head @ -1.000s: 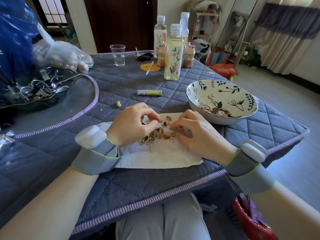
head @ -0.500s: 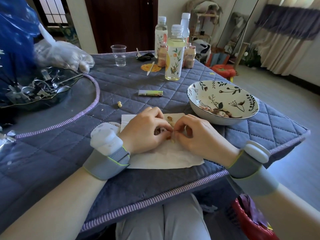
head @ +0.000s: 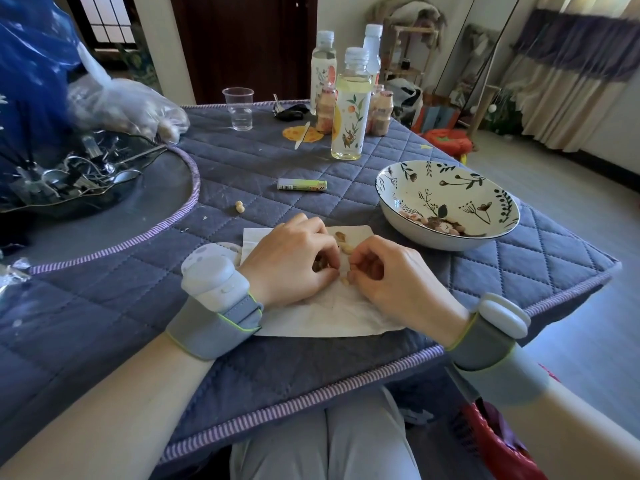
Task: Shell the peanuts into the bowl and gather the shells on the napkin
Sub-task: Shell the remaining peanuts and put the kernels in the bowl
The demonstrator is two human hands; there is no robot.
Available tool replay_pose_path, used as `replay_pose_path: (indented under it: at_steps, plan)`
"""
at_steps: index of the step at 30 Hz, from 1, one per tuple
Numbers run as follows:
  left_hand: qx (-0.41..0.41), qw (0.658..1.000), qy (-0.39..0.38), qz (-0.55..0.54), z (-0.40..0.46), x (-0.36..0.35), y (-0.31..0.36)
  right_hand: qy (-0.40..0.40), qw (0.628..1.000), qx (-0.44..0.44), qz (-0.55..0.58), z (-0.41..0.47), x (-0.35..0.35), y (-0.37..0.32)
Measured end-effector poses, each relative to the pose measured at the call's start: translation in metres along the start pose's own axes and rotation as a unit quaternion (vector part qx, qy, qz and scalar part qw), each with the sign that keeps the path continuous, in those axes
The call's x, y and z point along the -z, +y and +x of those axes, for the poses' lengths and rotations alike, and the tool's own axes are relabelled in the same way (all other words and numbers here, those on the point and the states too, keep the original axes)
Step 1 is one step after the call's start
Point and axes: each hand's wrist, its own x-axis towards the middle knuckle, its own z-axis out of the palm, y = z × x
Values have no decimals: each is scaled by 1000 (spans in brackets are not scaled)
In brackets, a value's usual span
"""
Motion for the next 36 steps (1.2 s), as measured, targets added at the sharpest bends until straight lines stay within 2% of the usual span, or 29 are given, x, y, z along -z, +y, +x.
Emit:
replay_pose_path:
  at_steps: [4,10,17,23,27,30,36]
  plan:
    - [3,999,15,-39,0,2,1,9,1000,-8,7,0,2,-1]
    - [97,982,94,-134,1,14,0,10,1000,-7,0,-1,1,-5]
    - [109,979,123,-122,2,12,-6,-41,985,83,-148,0,-6,-18]
    - [109,980,125,-110,2,11,-6,-19,974,113,-194,-5,-9,-21]
    - [111,978,121,-131,2,10,-3,-27,978,105,-179,-5,-6,-20]
    - [119,973,118,-158,3,11,-3,-23,989,77,-122,-2,1,-21]
    - [92,971,120,-185,29,28,19,49,996,31,-64,19,64,-9]
